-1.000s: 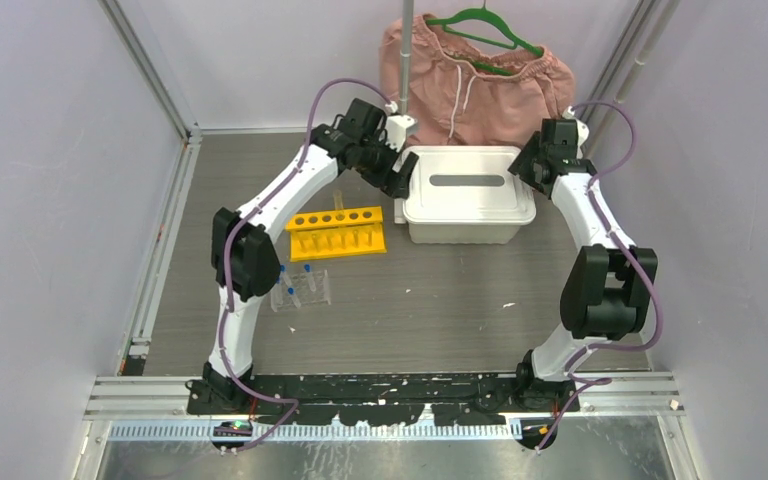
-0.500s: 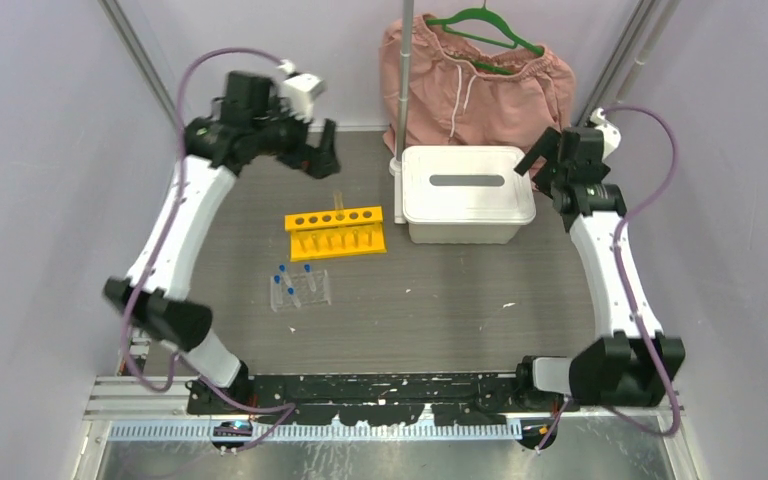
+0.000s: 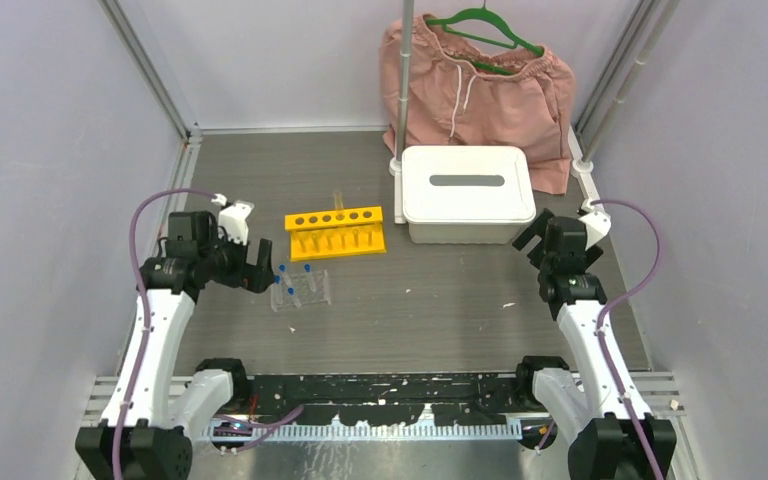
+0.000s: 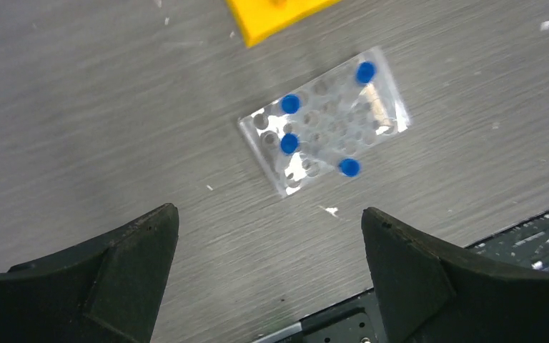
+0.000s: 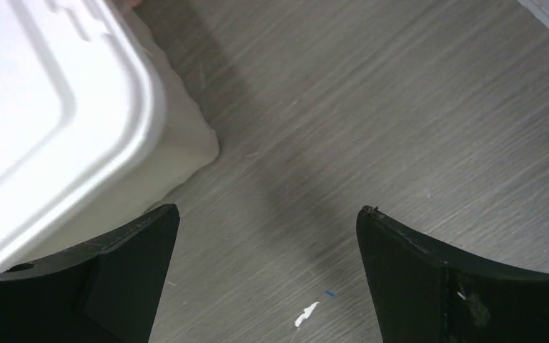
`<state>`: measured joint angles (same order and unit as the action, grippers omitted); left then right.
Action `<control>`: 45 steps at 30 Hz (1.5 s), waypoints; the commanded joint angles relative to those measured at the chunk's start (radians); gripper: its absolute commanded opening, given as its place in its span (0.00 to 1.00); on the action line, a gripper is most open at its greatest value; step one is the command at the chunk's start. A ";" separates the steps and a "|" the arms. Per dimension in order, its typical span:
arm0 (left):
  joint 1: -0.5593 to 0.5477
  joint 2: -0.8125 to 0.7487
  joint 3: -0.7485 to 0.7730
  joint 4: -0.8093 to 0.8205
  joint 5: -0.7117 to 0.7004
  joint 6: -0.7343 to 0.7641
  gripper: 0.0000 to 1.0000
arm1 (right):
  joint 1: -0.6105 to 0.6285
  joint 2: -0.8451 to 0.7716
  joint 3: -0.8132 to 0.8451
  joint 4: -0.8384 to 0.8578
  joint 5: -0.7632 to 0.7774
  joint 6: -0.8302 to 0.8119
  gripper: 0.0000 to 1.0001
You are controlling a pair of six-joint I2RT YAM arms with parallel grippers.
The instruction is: Organize the chemistry lab equipment
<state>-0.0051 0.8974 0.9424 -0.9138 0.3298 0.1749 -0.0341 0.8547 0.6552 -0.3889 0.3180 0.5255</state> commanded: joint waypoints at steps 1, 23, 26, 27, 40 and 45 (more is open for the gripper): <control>0.065 0.050 -0.074 0.217 -0.032 0.003 1.00 | 0.005 -0.027 -0.081 0.155 0.096 0.008 1.00; 0.123 0.510 -0.399 1.255 -0.010 -0.239 1.00 | 0.006 0.336 -0.432 1.165 0.263 -0.209 1.00; 0.122 0.521 -0.377 1.242 -0.049 -0.213 1.00 | 0.010 0.419 -0.417 1.258 0.227 -0.241 1.00; 0.122 0.519 -0.402 1.300 -0.073 -0.209 1.00 | 0.011 0.442 -0.414 1.286 0.221 -0.252 1.00; 0.077 0.611 -0.602 1.856 -0.129 -0.217 1.00 | 0.033 0.656 -0.440 1.557 0.134 -0.325 1.00; 0.053 0.637 -0.619 1.914 -0.163 -0.206 1.00 | 0.099 0.711 -0.424 1.598 0.097 -0.404 1.00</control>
<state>0.0681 1.5589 0.3035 0.8902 0.2161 -0.0666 0.0223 1.5726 0.2077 1.1202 0.4679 0.1959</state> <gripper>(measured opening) 0.996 0.997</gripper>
